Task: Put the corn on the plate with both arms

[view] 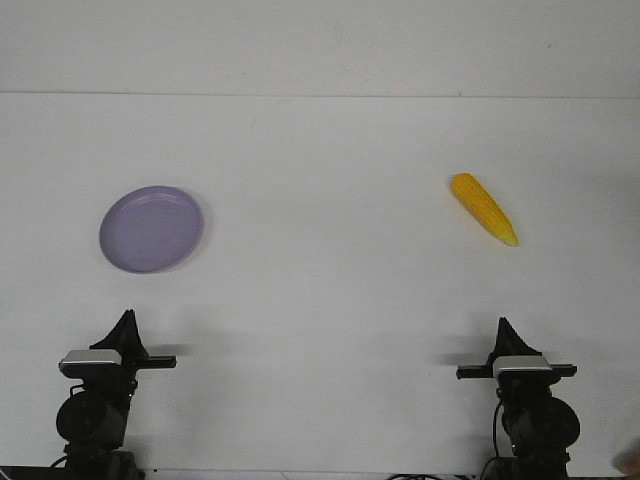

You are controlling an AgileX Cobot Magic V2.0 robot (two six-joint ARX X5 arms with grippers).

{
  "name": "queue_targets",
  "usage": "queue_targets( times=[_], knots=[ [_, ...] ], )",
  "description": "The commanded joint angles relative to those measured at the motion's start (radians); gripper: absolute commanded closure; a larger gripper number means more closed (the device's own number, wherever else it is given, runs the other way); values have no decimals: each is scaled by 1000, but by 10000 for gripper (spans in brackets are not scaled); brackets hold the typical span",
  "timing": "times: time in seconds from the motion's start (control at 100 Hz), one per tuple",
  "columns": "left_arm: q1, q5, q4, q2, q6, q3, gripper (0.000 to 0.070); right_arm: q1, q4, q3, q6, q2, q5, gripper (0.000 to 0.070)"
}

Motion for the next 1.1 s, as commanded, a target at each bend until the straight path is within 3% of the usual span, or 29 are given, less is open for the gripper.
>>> queue_targets(
  times=[0.0, 0.72, 0.86, 0.98, 1.09],
  knots=[
    [1, -1, 10, -2, 16, -21, 688, 0, 10, -3, 6, 0, 0, 694],
    [1, 0, 13, -2, 11, -21, 688, 0, 10, -3, 6, 0, 0, 694],
    [1, 0, 13, -1, -93, -21, 688, 0, 10, -3, 6, 0, 0, 694],
    [1, -1, 25, -2, -114, -21, 688, 0, 10, -3, 6, 0, 0, 694],
    [1, -1, 50, -1, -225, -19, 688, 0, 10, -3, 6, 0, 0, 694]
  ],
)
